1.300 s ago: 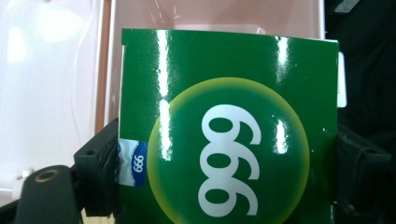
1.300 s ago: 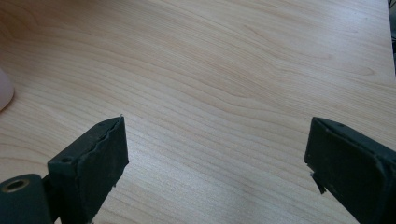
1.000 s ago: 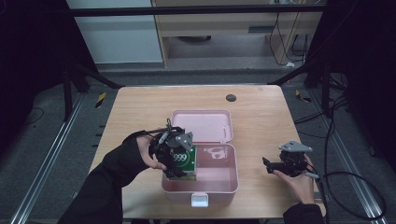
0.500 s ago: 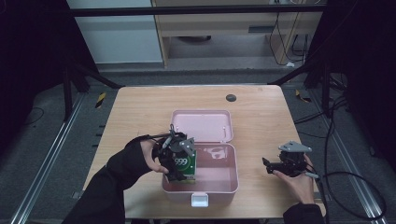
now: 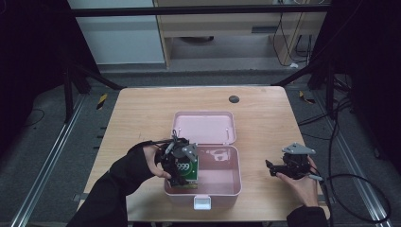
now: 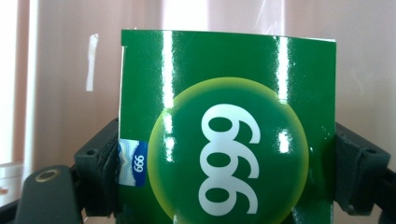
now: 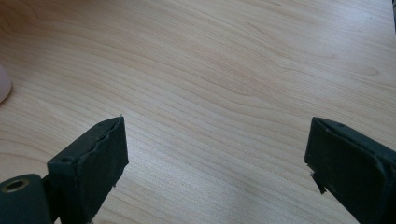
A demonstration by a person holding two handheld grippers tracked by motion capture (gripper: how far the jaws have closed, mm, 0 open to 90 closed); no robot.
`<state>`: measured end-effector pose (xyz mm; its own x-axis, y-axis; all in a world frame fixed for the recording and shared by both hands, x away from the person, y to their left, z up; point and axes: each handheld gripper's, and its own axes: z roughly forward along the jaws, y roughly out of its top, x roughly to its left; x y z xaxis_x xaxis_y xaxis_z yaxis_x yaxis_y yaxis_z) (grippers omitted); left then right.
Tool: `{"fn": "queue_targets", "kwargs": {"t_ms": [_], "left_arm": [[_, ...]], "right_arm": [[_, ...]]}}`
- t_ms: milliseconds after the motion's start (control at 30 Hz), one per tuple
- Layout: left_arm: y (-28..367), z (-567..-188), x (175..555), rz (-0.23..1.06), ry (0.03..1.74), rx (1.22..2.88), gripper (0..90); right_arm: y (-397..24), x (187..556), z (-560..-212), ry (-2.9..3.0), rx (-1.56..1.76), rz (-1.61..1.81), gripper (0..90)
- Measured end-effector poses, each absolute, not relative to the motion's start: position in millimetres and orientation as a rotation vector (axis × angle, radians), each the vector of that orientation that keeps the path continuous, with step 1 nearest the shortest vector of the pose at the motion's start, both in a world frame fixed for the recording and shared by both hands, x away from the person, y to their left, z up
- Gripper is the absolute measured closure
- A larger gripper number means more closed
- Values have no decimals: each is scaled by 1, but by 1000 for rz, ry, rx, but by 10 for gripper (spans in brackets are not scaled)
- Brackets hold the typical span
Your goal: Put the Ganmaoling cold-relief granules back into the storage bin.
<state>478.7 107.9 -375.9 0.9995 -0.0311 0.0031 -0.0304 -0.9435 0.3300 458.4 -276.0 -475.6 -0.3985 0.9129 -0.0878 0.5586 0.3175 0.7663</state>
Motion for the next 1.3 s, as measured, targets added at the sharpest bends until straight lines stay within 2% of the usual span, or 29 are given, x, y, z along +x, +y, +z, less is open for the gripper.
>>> {"fn": "queue_targets", "kwargs": {"t_ms": [867, 933, 1300], "left_arm": [[110, -397, 479, -2, -20, 2830, 124], [112, -395, 479, -17, -12, 2807, 96], [125, -363, 476, 33, -17, 2706, 128]], "right_arm": [[-275, 459, -476, 2079, 1287, 900, 42], [-275, 459, -476, 2079, 1291, 902, 41], [-275, 459, -476, 2073, 1287, 900, 42]]}}
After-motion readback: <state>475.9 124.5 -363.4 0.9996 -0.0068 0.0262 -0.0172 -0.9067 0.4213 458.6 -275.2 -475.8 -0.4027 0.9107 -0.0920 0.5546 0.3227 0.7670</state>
